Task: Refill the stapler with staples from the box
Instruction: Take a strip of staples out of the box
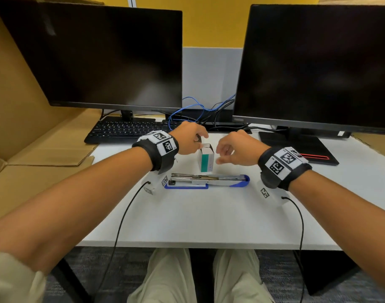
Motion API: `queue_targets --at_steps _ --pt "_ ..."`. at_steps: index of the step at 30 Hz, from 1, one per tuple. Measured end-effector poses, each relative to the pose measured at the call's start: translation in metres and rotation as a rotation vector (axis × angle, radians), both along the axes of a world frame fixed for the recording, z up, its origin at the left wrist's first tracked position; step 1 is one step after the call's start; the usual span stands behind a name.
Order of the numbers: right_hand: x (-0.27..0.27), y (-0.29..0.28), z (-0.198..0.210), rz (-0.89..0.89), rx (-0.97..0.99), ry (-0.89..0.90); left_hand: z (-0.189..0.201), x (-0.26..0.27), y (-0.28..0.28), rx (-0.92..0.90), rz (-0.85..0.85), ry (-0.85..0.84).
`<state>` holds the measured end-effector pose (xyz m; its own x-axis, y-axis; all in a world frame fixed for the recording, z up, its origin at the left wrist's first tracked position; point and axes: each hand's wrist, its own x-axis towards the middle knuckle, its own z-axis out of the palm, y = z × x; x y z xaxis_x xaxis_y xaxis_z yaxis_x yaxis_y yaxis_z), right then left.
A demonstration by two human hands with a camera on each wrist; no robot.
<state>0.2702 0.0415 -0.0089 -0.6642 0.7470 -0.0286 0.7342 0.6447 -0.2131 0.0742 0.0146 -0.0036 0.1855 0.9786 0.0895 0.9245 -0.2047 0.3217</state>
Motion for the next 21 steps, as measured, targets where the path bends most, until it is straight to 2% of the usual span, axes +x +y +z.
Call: queue_targets --at_steps 4,15,21 --pt "-0.015 0.009 -0.004 -0.04 0.043 0.027 0.001 0.007 0.01 -0.1 -0.033 0.039" --pt "-0.03 0.009 -0.011 -0.021 0.03 -0.024 -0.003 0.006 0.011 -0.005 -0.076 0.119" --pt "-0.02 0.008 -0.012 -0.036 0.102 0.139 -0.005 0.008 0.013 -0.012 -0.035 0.101"
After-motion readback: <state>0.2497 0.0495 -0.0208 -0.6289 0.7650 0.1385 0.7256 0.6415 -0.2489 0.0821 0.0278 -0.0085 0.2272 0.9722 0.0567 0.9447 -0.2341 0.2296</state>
